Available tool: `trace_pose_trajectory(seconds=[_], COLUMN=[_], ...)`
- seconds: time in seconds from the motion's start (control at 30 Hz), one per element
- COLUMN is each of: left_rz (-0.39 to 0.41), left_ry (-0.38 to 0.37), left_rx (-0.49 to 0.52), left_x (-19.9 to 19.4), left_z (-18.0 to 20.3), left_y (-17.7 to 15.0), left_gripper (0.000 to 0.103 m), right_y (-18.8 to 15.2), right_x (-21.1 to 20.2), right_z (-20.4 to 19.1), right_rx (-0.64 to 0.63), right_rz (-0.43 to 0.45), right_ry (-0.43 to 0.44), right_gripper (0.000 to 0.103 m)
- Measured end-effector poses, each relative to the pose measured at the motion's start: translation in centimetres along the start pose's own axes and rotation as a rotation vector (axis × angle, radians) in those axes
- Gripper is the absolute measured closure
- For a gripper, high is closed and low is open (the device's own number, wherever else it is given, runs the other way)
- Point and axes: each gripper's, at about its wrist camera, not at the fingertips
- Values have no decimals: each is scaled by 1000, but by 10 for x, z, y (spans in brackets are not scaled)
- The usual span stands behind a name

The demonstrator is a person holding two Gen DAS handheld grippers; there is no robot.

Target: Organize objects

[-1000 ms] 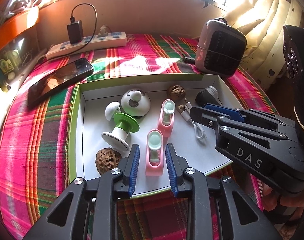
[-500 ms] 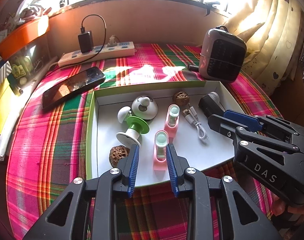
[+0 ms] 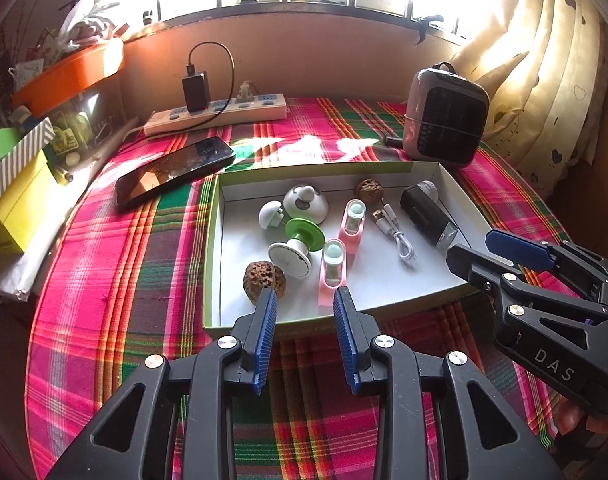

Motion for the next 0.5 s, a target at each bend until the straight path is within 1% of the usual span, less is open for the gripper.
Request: trace_pose_trajectory(seconds=[0.1,0.17,0.23,0.3,0.4,0.5], left_rz=[6,9,12,5,-5,-28], left_ry=[15,29,30,26,53,46], left_rx=[1,2,-1,-2,7,6], left_x=[-5,-8,-11,-11,-10,-7], left_z=[0,-1,-2,-2,-1,-1], left_y=[-6,-11,-16,-21,-29,-39], left_gripper=[75,75,74,74,74,74], right_y=[-6,-10,-15,-21,-30,-39], right_x=[-6,-9,-9,-10,-12,-10], right_z=[0,0,0,-1,-5,-7], right_rx=[4,2,4,3,-15,-21], right_rz=[3,2,-4,-12,-23,-46], right_ry=[3,-6,-9,-11,-27,-25], right_gripper=[55,51,50,50,50,50])
Point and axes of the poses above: each gripper's, at about its wrist camera, not at the fingertips, and x roughly the way its jaws point, z to its right, y to its top
